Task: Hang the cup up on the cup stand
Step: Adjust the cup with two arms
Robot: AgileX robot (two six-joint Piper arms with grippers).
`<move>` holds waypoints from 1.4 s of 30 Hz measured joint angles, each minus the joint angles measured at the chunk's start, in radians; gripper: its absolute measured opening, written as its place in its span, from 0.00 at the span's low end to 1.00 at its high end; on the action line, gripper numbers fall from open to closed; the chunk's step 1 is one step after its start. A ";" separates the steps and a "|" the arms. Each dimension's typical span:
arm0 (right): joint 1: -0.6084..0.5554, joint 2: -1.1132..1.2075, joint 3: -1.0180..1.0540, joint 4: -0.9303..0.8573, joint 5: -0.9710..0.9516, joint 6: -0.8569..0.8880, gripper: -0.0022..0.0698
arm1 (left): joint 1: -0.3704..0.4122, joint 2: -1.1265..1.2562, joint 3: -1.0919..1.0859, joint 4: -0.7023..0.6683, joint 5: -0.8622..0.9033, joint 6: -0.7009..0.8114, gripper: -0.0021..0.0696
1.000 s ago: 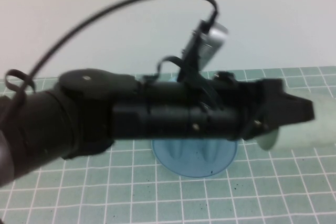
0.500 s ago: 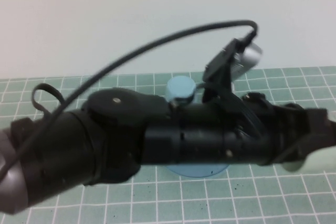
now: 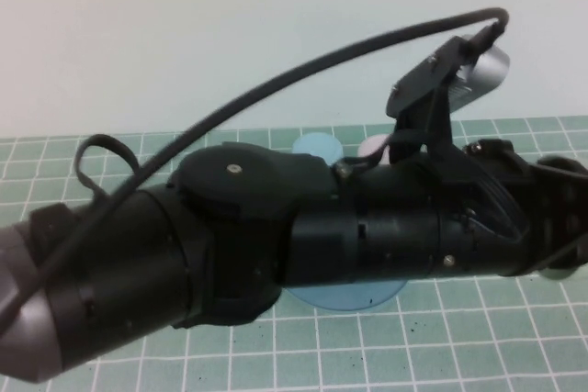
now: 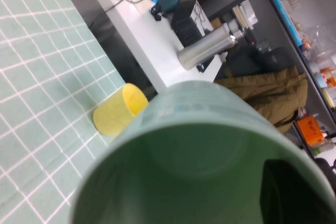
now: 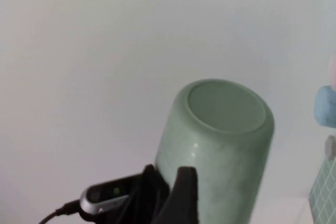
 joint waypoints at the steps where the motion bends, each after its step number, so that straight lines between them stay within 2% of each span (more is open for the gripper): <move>1: 0.000 0.000 0.000 0.002 -0.002 0.003 0.99 | -0.005 0.007 0.000 0.000 0.000 0.000 0.03; 9: 0.000 0.000 -0.048 0.006 -0.066 0.011 0.99 | -0.054 0.085 -0.066 0.000 -0.006 0.041 0.03; 19: 0.000 0.000 -0.047 0.015 -0.152 0.030 0.99 | -0.057 0.125 -0.114 0.000 0.045 0.024 0.03; 24: 0.000 0.000 -0.047 0.015 -0.162 0.049 0.99 | -0.066 0.125 -0.115 0.000 0.045 0.009 0.03; 33: 0.000 0.000 -0.045 0.015 -0.193 0.052 0.99 | -0.132 0.165 -0.143 -0.002 0.023 0.030 0.03; 42: 0.000 0.000 -0.045 0.015 -0.200 0.058 0.99 | -0.146 0.238 -0.225 -0.002 0.043 0.071 0.03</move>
